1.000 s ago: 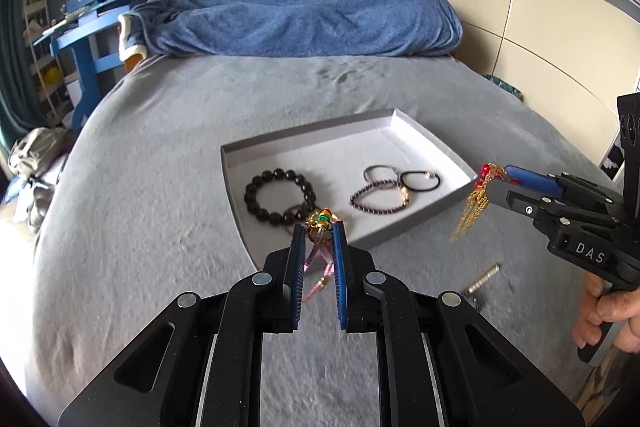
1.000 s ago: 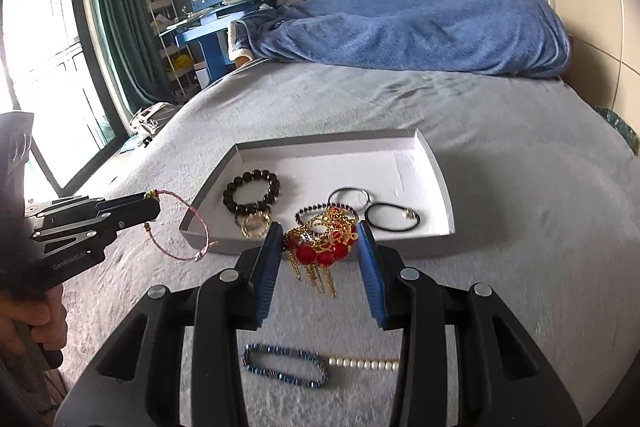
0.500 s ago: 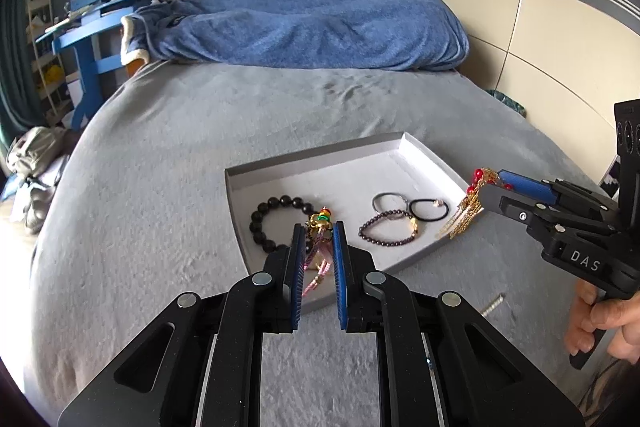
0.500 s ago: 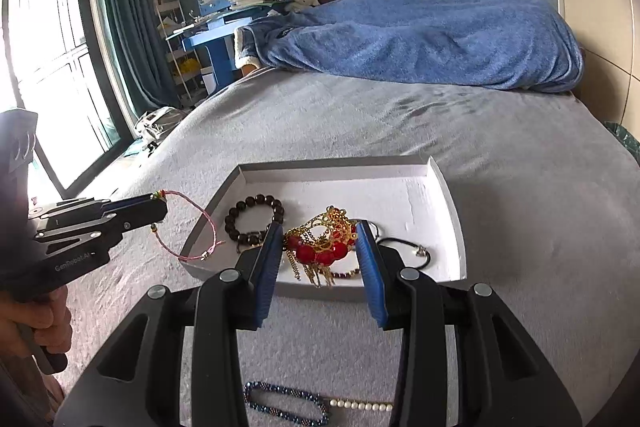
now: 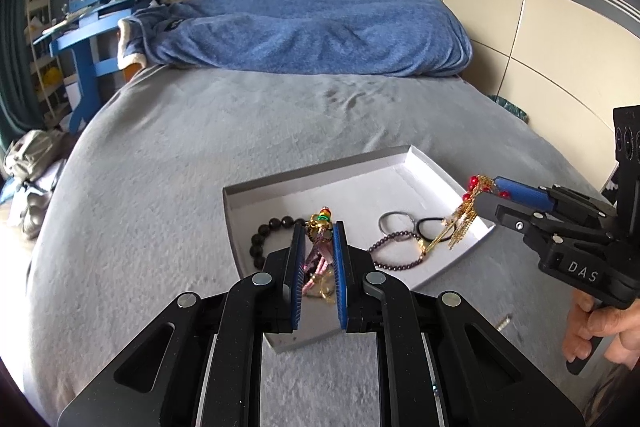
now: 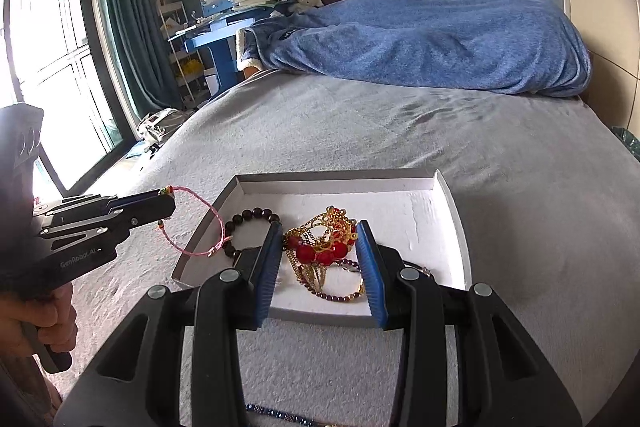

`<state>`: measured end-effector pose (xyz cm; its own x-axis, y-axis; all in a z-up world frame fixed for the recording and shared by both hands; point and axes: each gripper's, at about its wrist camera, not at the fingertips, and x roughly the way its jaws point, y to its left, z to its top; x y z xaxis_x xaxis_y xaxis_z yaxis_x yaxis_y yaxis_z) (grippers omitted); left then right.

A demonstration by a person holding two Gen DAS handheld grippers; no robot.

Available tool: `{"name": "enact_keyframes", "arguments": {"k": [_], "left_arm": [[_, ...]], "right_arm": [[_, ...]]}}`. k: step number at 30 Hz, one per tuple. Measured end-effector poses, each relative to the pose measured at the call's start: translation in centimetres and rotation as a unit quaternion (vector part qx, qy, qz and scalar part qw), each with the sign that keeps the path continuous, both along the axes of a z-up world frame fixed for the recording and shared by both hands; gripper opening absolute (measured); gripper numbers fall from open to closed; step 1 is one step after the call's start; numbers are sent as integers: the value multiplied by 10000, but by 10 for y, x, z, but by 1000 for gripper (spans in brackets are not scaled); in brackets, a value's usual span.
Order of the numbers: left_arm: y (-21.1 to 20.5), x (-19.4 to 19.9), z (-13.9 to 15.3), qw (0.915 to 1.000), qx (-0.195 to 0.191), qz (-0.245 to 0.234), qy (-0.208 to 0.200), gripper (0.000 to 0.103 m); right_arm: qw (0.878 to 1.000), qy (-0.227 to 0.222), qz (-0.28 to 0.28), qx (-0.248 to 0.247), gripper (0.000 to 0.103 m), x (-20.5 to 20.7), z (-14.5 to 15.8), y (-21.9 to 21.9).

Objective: Organize jewelry
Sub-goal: 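Carry the pink bracelet and red-gold piece into the tray and open both tools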

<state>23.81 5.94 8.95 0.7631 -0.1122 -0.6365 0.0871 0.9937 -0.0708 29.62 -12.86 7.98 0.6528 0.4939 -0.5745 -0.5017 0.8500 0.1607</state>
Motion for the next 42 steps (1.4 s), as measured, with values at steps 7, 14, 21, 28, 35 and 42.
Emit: {"name": "enact_keyframes", "arguments": {"k": [7,14,21,28,35,42], "left_arm": [[-4,11,-4,9999,-69,-74,40,14],[-8,34,-11,9997,-171,-150,105,14],[-18,65,-20,9993,-194,-274,167,14],[-25,94,-29,9989,-202,-381,179,14],[-23,113,-60,9978,-171,-338,543,14],[-26,114,-79,9967,110,-271,757,25]], "right_arm": [[9998,97,141,-88,38,13,-11,15],[9996,201,128,-155,38,30,-21,23],[9993,282,45,-224,38,54,-31,27],[9984,409,-127,-357,38,86,-47,31],[9935,821,-217,-763,38,112,-78,30],[9901,1022,-323,-907,38,118,-96,23]]}}
